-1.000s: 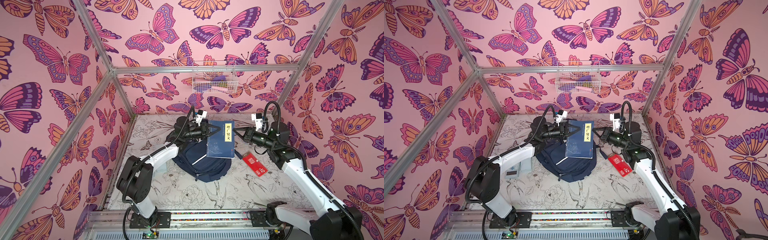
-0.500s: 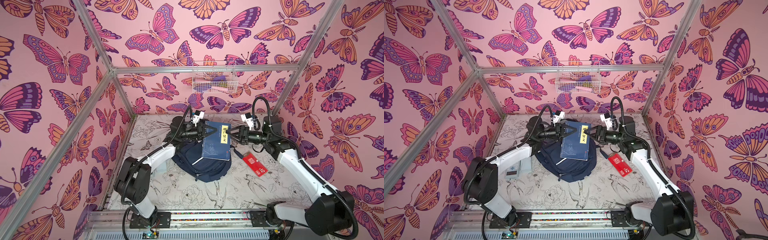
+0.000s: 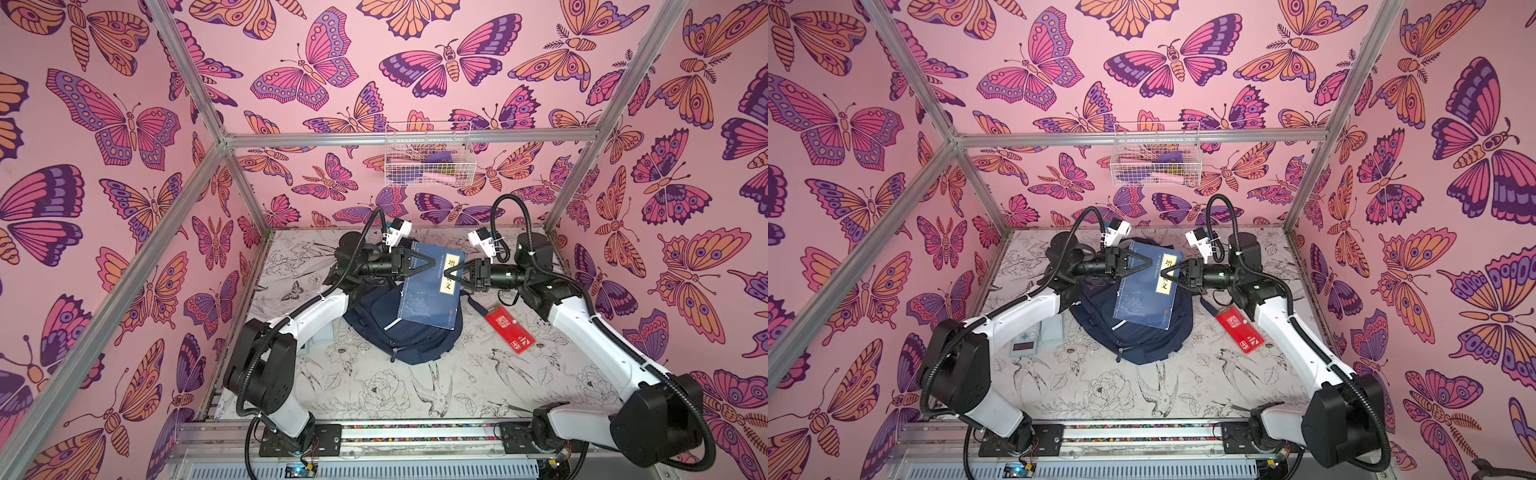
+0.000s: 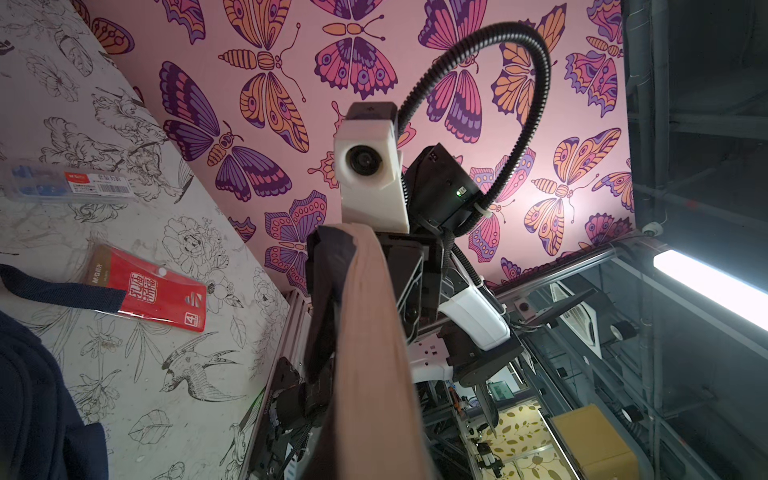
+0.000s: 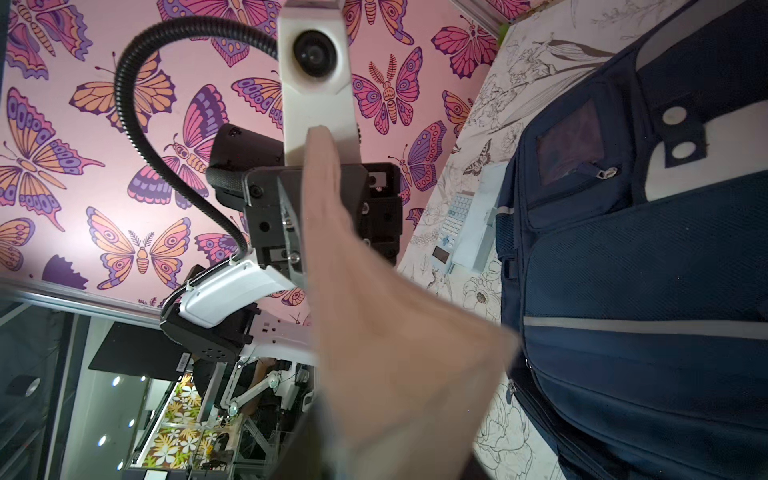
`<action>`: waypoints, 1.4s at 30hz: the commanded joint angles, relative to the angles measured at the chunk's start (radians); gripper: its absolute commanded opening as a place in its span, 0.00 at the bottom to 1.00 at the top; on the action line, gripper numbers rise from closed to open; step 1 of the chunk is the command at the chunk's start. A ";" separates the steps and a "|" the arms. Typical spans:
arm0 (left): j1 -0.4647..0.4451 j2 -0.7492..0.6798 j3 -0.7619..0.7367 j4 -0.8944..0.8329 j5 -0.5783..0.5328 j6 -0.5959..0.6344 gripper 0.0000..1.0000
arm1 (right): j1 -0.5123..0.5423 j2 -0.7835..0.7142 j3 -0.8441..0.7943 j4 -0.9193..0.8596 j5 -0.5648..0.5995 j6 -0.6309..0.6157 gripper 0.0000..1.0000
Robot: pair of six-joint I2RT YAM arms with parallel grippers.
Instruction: Pack the student bag
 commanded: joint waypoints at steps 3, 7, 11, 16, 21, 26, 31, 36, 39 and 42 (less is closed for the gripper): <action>0.016 -0.024 -0.001 0.059 0.034 0.000 0.00 | 0.002 -0.012 0.014 -0.040 0.019 -0.033 0.00; 0.028 -0.035 0.002 -0.075 0.004 0.072 0.44 | 0.002 -0.033 0.019 -0.065 0.034 -0.055 0.00; 0.031 -0.111 0.038 -0.474 -0.120 0.368 0.69 | -0.004 -0.047 0.050 -0.210 0.124 -0.148 0.00; 0.013 -0.194 0.117 -1.047 -0.594 0.751 0.80 | -0.090 -0.069 0.077 -0.392 0.387 -0.184 0.00; -0.095 -0.126 0.190 -1.277 -0.818 0.880 0.69 | -0.253 -0.140 0.051 -0.510 0.683 -0.084 0.00; -0.271 0.008 0.290 -1.365 -0.960 0.962 0.58 | -0.350 -0.148 0.023 -0.621 0.783 -0.048 0.00; -0.363 0.168 0.404 -1.422 -1.012 1.016 0.56 | -0.382 -0.164 -0.033 -0.649 0.790 -0.039 0.00; -0.409 0.273 0.477 -1.454 -1.024 1.045 0.53 | -0.394 -0.186 -0.058 -0.661 0.795 -0.045 0.00; -0.429 0.336 0.517 -1.485 -1.022 1.047 0.46 | -0.397 -0.187 -0.067 -0.660 0.792 -0.045 0.00; -0.446 0.384 0.552 -1.523 -1.065 1.052 0.45 | -0.401 -0.186 -0.071 -0.661 0.786 -0.042 0.00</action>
